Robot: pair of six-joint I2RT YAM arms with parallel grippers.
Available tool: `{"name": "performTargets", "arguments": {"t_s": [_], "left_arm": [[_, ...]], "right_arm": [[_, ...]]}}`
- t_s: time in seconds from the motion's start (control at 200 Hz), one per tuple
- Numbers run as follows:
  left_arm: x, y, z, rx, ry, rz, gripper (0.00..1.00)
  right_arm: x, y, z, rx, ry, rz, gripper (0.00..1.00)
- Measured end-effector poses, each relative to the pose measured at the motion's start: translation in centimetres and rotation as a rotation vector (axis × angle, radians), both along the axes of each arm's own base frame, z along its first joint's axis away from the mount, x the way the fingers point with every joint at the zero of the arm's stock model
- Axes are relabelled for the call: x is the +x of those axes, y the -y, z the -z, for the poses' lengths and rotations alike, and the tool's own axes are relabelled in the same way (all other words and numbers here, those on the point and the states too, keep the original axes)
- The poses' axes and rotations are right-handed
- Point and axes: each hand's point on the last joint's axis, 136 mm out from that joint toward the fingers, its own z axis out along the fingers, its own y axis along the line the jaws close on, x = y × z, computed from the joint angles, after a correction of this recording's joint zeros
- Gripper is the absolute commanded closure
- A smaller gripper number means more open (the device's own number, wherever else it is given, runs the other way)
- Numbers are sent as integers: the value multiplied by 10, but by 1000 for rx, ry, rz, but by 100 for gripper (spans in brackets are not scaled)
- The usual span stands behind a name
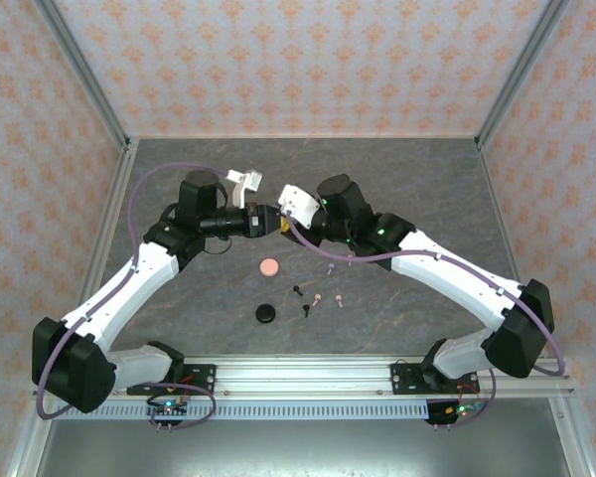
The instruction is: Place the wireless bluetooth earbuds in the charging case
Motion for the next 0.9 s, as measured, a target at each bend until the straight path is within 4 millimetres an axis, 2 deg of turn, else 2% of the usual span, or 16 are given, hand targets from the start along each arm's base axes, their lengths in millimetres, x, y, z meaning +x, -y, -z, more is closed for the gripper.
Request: {"name": "performTargets", "arguments": {"t_s": [0.235, 0.355, 0.465, 0.631, 0.761, 0.896], "left_arm": [[-3, -1, -3, 16, 26, 9, 85], [-3, -4, -13, 15, 81, -5, 89], [-4, -11, -24, 13, 182, -36, 91], [-8, -14, -30, 24, 343, -51, 94], [-14, -6, -31, 48, 461, -19, 96], [-19, 0, -42, 59, 575, 17, 98]], "right_arm": [[-2, 2, -5, 16, -38, -4, 17], [-4, 13, -4, 47, -118, -6, 9], [-6, 32, -19, 135, -185, -14, 8], [-12, 61, -50, 322, -290, -19, 9], [-17, 56, -65, 424, -361, -56, 10], [-16, 48, -73, 491, -409, -79, 11]]}}
